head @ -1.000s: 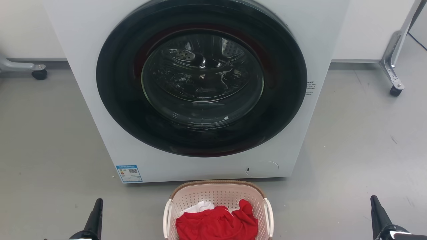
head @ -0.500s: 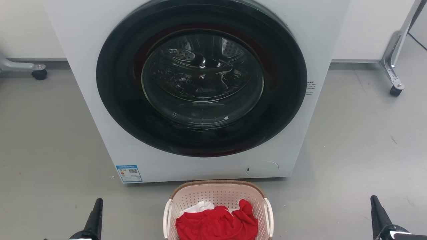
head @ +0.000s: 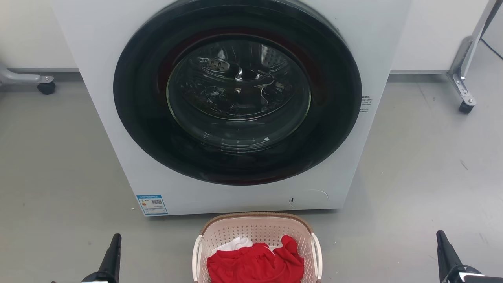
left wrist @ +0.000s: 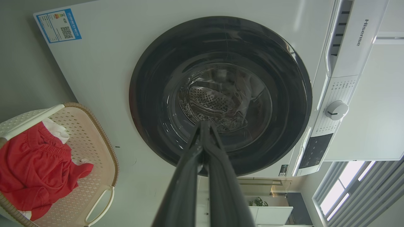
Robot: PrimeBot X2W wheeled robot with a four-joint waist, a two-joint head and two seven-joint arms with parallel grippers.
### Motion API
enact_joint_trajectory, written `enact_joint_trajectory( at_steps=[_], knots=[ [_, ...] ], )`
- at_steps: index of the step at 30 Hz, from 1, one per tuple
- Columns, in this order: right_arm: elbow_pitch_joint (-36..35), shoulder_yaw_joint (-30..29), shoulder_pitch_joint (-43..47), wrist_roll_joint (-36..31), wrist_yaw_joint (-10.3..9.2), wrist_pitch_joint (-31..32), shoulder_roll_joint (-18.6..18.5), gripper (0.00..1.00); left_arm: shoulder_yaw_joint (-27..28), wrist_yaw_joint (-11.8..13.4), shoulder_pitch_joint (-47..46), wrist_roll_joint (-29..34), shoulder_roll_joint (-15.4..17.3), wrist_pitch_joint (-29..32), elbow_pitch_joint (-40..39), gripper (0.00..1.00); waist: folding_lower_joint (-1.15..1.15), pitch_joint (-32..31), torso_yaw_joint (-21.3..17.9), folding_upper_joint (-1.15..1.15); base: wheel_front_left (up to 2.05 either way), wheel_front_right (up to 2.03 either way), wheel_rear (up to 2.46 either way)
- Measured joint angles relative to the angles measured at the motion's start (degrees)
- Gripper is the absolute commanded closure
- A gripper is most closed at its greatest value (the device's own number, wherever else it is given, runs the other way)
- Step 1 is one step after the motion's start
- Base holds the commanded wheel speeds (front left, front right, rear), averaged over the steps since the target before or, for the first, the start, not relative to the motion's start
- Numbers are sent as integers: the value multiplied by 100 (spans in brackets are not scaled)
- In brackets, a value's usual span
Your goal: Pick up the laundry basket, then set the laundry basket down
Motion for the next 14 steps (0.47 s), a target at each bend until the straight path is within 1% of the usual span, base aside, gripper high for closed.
enact_joint_trajectory(
  at_steps=[14],
  knots=[
    [-1,0,0,0,0,0,0,100,0,0,0,0,0,0,-1,100,0,0,0,0,0,0,0]
  ],
)
